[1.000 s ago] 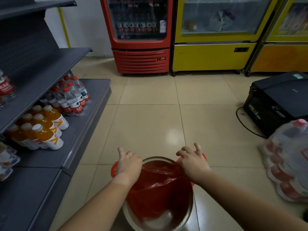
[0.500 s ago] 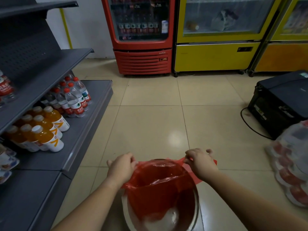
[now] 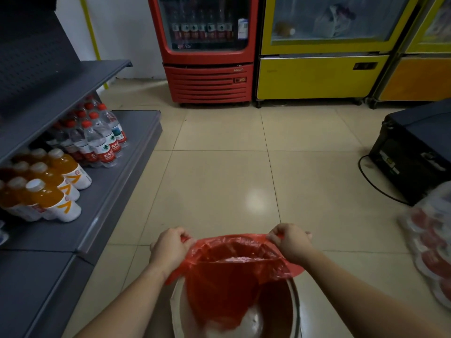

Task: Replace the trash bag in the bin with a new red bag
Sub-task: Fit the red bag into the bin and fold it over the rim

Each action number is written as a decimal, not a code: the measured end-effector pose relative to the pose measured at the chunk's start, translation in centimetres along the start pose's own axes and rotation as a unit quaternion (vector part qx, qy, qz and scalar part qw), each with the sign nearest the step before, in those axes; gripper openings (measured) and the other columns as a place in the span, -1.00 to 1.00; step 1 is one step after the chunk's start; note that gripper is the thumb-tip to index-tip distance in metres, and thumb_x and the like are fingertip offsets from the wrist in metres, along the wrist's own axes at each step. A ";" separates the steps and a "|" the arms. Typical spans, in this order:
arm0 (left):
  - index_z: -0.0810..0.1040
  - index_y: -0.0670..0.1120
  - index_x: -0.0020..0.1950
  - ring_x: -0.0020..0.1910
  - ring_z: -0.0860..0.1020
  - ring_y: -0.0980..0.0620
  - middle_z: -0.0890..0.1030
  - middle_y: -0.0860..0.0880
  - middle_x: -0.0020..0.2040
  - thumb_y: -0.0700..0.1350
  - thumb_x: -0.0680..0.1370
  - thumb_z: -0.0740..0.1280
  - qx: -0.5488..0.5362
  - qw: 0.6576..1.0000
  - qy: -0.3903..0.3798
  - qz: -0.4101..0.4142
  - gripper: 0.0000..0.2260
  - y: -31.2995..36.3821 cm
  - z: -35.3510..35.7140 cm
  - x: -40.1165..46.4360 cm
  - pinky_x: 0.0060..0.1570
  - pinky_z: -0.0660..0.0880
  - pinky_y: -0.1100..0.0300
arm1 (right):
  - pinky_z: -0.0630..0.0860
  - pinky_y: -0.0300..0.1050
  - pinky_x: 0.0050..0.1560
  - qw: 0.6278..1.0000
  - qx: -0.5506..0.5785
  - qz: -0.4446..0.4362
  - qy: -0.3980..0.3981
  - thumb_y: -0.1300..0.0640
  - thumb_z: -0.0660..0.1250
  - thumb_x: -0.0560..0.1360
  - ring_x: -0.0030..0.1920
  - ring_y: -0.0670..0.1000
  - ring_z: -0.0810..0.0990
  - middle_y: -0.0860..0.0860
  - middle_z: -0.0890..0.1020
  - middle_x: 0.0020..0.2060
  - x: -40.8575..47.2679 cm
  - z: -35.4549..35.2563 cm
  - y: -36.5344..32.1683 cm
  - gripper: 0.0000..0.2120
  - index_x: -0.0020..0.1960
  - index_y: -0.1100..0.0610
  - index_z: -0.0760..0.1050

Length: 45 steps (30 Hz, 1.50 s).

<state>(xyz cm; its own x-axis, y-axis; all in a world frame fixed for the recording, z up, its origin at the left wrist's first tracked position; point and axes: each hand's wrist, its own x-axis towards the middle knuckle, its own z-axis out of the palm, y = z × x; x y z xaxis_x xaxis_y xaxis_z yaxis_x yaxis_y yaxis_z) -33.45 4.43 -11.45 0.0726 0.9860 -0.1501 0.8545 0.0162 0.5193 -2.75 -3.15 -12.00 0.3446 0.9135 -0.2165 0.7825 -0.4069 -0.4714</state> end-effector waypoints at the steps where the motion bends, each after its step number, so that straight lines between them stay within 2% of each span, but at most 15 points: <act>1: 0.52 0.11 -0.41 -0.19 0.65 -0.01 0.57 0.18 -0.40 0.07 0.37 0.53 -0.002 1.000 -0.009 -0.003 -0.75 -0.4 0.3 0.1 0.01 0.58 0.01 | 0.17 -0.04 0.03 1.000 0.001 0.007 -0.004 -0.20 0.30 0.51 -0.04 -0.05 0.56 -0.16 0.67 -0.15 0.0 0.2 0.2 -0.75 -0.17 -0.05 0.57; 6: 0.60 0.12 -0.32 -0.21 0.64 0.08 0.65 0.17 -0.32 0.06 0.37 0.54 -0.034 0.999 -0.034 0.004 -0.84 -1.7 0.8 -0.3 0.01 0.60 0.01 | 0.22 -0.01 0.07 0.999 0.029 0.003 -0.018 -0.20 0.33 0.49 -0.06 -0.06 0.56 -0.18 0.67 -0.17 -0.6 0.7 0.6 -0.75 -0.14 -0.03 0.58; 8: 0.64 0.11 -0.08 -0.09 0.62 0.08 0.66 0.12 -0.10 -0.06 0.40 0.56 -0.080 0.996 -0.031 0.023 -0.82 -1.6 0.4 -0.9 0.10 0.57 0.07 | 0.31 0.02 0.15 0.997 0.070 -0.021 -0.024 -0.16 0.38 0.46 0.00 -0.10 0.55 -0.25 0.60 -0.10 -1.1 0.5 0.7 -0.89 -0.08 -0.17 0.51; 11: 0.60 0.01 0.18 0.08 0.53 0.07 0.55 0.05 0.12 -0.19 0.43 0.53 -0.106 0.989 -0.001 0.099 -0.65 -1.3 -1.4 -2.5 0.18 0.47 0.14 | 0.41 0.12 0.22 0.989 0.114 -0.095 0.015 -0.05 0.46 0.42 0.09 -0.12 0.51 -0.24 0.48 0.04 -2.4 -0.4 1.5 -0.75 -0.08 -0.27 0.40; 14: 0.63 0.04 0.13 0.13 0.58 0.16 0.63 0.10 0.10 -0.23 0.55 0.39 -0.101 0.978 -0.030 0.180 -0.78 -1.6 -2.9 -4.8 0.23 0.48 0.21 | 0.45 0.00 0.14 0.979 0.112 -0.162 0.047 0.06 0.45 0.45 0.00 -0.20 0.53 -0.25 0.51 -0.03 -4.1 -1.5 2.3 -0.80 -0.15 -0.22 0.48; 17: 0.62 0.11 0.16 0.20 0.57 0.26 0.66 0.19 0.16 -0.15 0.60 0.34 -0.131 0.972 -0.101 0.166 -0.79 -2.5 -3.6 -7.3 0.26 0.46 0.28 | 0.46 -0.22 0.06 0.976 0.145 -0.162 0.023 0.14 0.44 0.48 0.00 -0.30 0.54 -0.24 0.60 -0.10 -5.6 -2.3 3.5 -0.73 -0.12 -0.26 0.52; 19: 0.59 0.20 0.15 0.17 0.57 0.30 0.65 0.23 0.14 -0.01 0.55 0.40 -0.116 0.975 -0.115 0.153 -0.80 -3.0 -3.7 -8.6 0.21 0.46 0.29 | 0.43 -0.31 0.09 0.974 0.140 -0.179 0.001 0.01 0.46 0.44 0.05 -0.28 0.55 -0.23 0.64 -0.07 -6.4 -2.7 4.4 -0.84 -0.08 -0.24 0.56; 21: 0.57 0.26 0.13 0.14 0.55 0.33 0.62 0.27 0.14 0.10 0.46 0.48 -0.089 0.978 -0.117 0.145 -0.73 -3.4 -3.6 -9.2 0.17 0.44 0.34 | 0.41 -0.39 0.10 0.971 0.120 -0.206 -0.007 -0.14 0.43 0.37 0.07 -0.32 0.54 -0.33 0.63 -0.05 -6.9 -2.9 5.3 -0.81 -0.02 -0.24 0.56; 24: 0.58 0.25 0.12 0.16 0.52 0.37 0.55 0.32 0.15 0.16 0.34 0.56 -0.076 0.977 -0.114 0.165 -0.61 -3.5 -3.3 -9.7 0.20 0.39 0.42 | 0.44 -0.13 0.13 0.975 0.062 -0.213 0.003 -0.20 0.43 0.32 -0.02 -0.39 0.54 -0.39 0.59 -0.08 -7.0 -2.7 5.8 -0.67 0.09 -0.24 0.57; 26: 0.61 0.24 0.02 0.17 0.51 0.36 0.56 0.32 0.12 0.05 0.38 0.56 -0.063 0.976 -0.081 0.190 -0.73 -3.7 -2.9 -9.8 0.22 0.39 0.42 | 0.32 -0.03 0.15 0.979 0.014 -0.204 0.011 -0.17 0.43 0.36 -0.08 -0.41 0.50 -0.40 0.56 -0.12 -7.2 -2.3 5.6 -0.70 0.09 -0.28 0.55; 29: 0.67 0.17 -0.07 0.08 0.58 0.28 0.62 0.26 0.00 -0.16 0.49 0.50 -0.070 0.973 -0.039 0.217 -0.80 -4.3 -2.5 -10.2 0.15 0.45 0.41 | 0.22 -0.01 0.12 0.978 -0.028 -0.205 0.034 -0.08 0.43 0.45 -0.13 -0.34 0.44 -0.41 0.50 -0.18 -8.2 -1.8 5.4 -0.88 -0.02 -0.20 0.59; 34: 0.72 0.08 -0.05 -0.06 0.64 0.19 0.65 0.20 -0.11 -0.22 0.48 0.49 -0.084 0.961 -0.029 0.260 -0.82 -7.0 -1.9 -11.6 -0.04 0.49 0.42 | 0.20 -0.03 0.01 0.966 -0.012 -0.232 0.111 -0.10 0.42 0.41 -0.14 -0.32 0.51 -0.31 0.58 -0.20 -10.2 -0.7 7.5 -0.96 -0.16 -0.17 0.59; 37: 0.73 0.09 -0.03 -0.03 0.65 0.24 0.66 0.27 -0.04 -0.05 0.48 0.45 -0.090 0.952 -0.001 0.291 -0.89 -8.4 -1.8 -12.6 0.10 0.50 0.35 | 0.23 0.00 0.02 0.955 -0.017 -0.260 0.140 -0.11 0.41 0.38 -0.06 -0.31 0.54 -0.34 0.61 -0.15 -11.6 -0.3 8.5 -0.93 -0.15 -0.17 0.59; 40: 0.74 0.02 -0.01 0.01 0.65 0.27 0.69 0.26 0.00 0.16 0.55 0.34 -0.092 0.932 0.021 0.349 -0.73 -9.2 -1.7 -13.4 0.36 0.42 0.23 | 0.19 -0.02 0.10 0.939 -0.029 -0.302 0.164 -0.03 0.45 0.36 -0.04 -0.25 0.58 -0.28 0.65 -0.16 -12.3 0.1 9.0 -0.91 -0.14 -0.15 0.59; 45: 0.75 -0.10 -0.04 0.07 0.66 0.16 0.70 0.04 0.01 0.00 0.54 0.39 -0.081 0.911 0.048 0.401 -0.79 -10.6 -1.6 -14.3 0.35 0.46 0.02 | 0.23 -0.01 0.20 0.909 -0.011 -0.380 0.173 -0.02 0.35 0.44 0.02 -0.26 0.58 -0.22 0.68 -0.11 -13.6 0.3 9.5 -0.93 -0.08 -0.13 0.54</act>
<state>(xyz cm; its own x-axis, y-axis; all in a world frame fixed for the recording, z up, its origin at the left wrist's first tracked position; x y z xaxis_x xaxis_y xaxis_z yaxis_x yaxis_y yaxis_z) -44.35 -9.55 -13.46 0.5883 0.7017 0.4020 0.4590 -0.6990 0.5484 -0.15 -19.45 -13.84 -0.1601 0.8802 0.4469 0.8716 0.3386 -0.3545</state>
